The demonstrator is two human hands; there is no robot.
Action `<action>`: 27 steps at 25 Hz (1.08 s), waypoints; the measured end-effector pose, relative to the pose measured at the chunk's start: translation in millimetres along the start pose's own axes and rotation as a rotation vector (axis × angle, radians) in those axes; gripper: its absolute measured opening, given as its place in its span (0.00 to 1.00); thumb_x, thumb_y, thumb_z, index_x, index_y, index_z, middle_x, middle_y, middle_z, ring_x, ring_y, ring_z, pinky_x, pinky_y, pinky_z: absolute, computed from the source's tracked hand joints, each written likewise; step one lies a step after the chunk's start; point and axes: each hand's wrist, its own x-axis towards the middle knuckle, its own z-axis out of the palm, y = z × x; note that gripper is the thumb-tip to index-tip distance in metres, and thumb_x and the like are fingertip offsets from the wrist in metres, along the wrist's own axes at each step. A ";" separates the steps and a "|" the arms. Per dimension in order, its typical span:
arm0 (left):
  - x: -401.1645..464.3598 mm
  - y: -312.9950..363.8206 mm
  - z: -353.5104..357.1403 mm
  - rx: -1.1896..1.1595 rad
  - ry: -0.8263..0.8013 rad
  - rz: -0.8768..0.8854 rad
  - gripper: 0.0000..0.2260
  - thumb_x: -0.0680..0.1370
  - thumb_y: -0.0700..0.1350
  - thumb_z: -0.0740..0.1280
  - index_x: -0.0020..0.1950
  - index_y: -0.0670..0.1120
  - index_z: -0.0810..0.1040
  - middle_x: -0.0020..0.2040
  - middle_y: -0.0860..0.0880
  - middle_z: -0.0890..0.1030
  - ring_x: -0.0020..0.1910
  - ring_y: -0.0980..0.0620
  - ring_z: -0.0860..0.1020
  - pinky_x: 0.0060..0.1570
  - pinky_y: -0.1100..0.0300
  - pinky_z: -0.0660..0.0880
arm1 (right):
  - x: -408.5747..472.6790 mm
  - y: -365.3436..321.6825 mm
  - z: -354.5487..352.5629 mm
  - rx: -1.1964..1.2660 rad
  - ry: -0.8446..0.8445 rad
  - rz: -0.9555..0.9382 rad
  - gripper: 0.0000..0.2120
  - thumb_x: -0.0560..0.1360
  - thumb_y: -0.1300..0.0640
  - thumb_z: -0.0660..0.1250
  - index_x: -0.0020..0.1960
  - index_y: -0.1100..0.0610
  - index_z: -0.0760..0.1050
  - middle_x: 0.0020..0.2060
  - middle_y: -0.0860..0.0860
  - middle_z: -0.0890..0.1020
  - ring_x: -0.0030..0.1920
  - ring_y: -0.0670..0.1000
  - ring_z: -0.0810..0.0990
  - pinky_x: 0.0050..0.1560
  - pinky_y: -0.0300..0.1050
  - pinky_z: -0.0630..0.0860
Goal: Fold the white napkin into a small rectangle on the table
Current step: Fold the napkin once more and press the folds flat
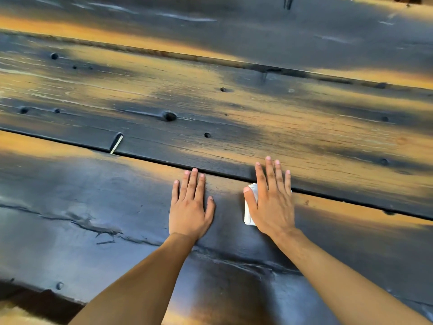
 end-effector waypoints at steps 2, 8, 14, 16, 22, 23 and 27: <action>0.2 0.7 -0.2 -0.004 0.001 0.004 0.30 0.82 0.56 0.51 0.82 0.45 0.55 0.83 0.46 0.54 0.83 0.48 0.49 0.80 0.43 0.49 | -5.5 17.2 2.0 -0.032 -0.014 0.025 0.33 0.81 0.40 0.44 0.81 0.57 0.53 0.81 0.57 0.51 0.81 0.57 0.47 0.80 0.58 0.44; -0.8 -0.4 0.5 0.001 0.005 0.010 0.30 0.81 0.55 0.52 0.82 0.45 0.55 0.83 0.46 0.54 0.83 0.47 0.49 0.80 0.43 0.50 | -5.2 23.5 12.8 -0.080 -0.055 0.007 0.33 0.81 0.40 0.46 0.80 0.57 0.56 0.80 0.58 0.55 0.81 0.58 0.51 0.80 0.58 0.47; 0.4 0.6 0.0 0.021 -0.010 0.003 0.30 0.81 0.56 0.52 0.82 0.45 0.55 0.83 0.46 0.55 0.83 0.47 0.49 0.80 0.43 0.50 | 2.5 2.3 -1.6 -0.062 -0.006 0.028 0.32 0.80 0.44 0.50 0.80 0.58 0.57 0.79 0.61 0.56 0.80 0.61 0.51 0.79 0.61 0.46; 0.0 0.3 0.0 0.013 0.005 0.003 0.30 0.81 0.56 0.52 0.82 0.45 0.56 0.83 0.46 0.55 0.83 0.47 0.49 0.80 0.42 0.51 | 6.4 -9.9 2.8 -0.054 -0.021 0.000 0.31 0.80 0.44 0.50 0.80 0.56 0.56 0.80 0.60 0.55 0.81 0.61 0.49 0.79 0.61 0.46; 0.2 0.5 0.6 0.002 0.003 0.002 0.30 0.81 0.55 0.53 0.82 0.45 0.56 0.83 0.45 0.56 0.82 0.47 0.50 0.80 0.42 0.51 | 8.7 -12.4 15.1 -0.103 -0.062 -0.003 0.33 0.80 0.40 0.51 0.81 0.54 0.54 0.80 0.59 0.55 0.80 0.63 0.50 0.78 0.64 0.46; -0.2 0.5 0.2 0.008 0.001 0.002 0.30 0.81 0.55 0.53 0.82 0.45 0.56 0.83 0.45 0.55 0.83 0.47 0.50 0.80 0.42 0.51 | 9.0 -13.6 13.3 -0.104 -0.052 0.002 0.33 0.80 0.40 0.50 0.81 0.55 0.54 0.80 0.59 0.54 0.80 0.63 0.49 0.78 0.65 0.46; 0.9 0.8 0.0 0.002 0.000 0.003 0.30 0.81 0.55 0.53 0.82 0.45 0.57 0.83 0.45 0.56 0.82 0.47 0.50 0.80 0.42 0.51 | 10.1 -30.6 13.9 -0.073 -0.003 -0.096 0.33 0.80 0.43 0.54 0.80 0.59 0.56 0.80 0.60 0.54 0.81 0.62 0.50 0.79 0.63 0.45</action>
